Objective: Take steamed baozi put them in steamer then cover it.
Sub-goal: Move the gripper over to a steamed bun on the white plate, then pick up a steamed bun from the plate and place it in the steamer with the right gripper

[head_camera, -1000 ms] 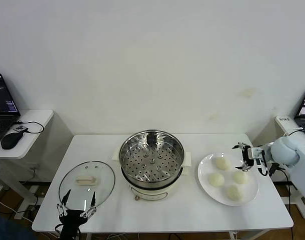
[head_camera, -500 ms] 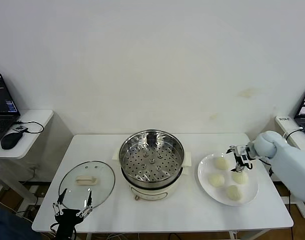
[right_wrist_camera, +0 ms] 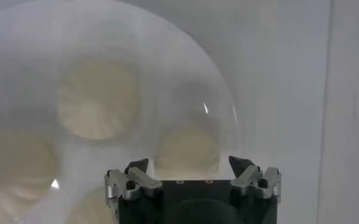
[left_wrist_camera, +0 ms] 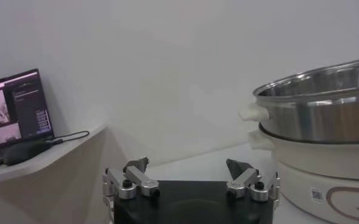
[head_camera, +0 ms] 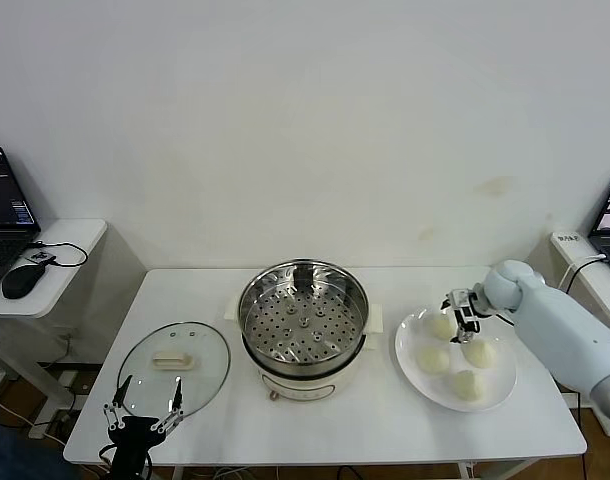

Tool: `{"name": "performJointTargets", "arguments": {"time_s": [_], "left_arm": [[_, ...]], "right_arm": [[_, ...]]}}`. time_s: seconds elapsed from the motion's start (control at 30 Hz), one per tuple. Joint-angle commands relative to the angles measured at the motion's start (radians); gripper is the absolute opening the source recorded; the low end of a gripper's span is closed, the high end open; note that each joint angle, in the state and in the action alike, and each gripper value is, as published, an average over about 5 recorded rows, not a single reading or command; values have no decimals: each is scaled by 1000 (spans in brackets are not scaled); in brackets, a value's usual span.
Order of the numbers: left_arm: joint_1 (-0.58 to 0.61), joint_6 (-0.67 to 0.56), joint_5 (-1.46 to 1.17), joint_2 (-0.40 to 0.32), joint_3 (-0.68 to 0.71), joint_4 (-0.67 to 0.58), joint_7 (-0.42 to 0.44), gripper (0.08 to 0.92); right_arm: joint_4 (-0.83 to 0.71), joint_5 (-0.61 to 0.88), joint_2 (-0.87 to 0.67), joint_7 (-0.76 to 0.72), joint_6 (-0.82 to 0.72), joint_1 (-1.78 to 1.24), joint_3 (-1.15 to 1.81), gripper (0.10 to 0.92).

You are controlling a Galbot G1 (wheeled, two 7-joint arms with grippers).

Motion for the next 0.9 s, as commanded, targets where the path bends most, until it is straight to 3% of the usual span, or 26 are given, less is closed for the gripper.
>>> {"name": "performJointTargets", "arguments": {"time_s": [0.03,0.37,0.73,0.9], "left_arm": [[0,-1,-1,-1,-2,1,0,823],[4,-1,-3,1,-7,-3,0,823],[-2,-2,-16,14,4,-9,4,823],[-10,-5,-25,18,10,-12,6,823]], "right_arm": [[-37,-16,26,-3,-2,12,-13,735],[3,6,-1,-16,2,20,-28,573],[289,305,-202,-43,-26,287,-276,560],[344,446,-201,-45,-32,496,-407,567]]}}
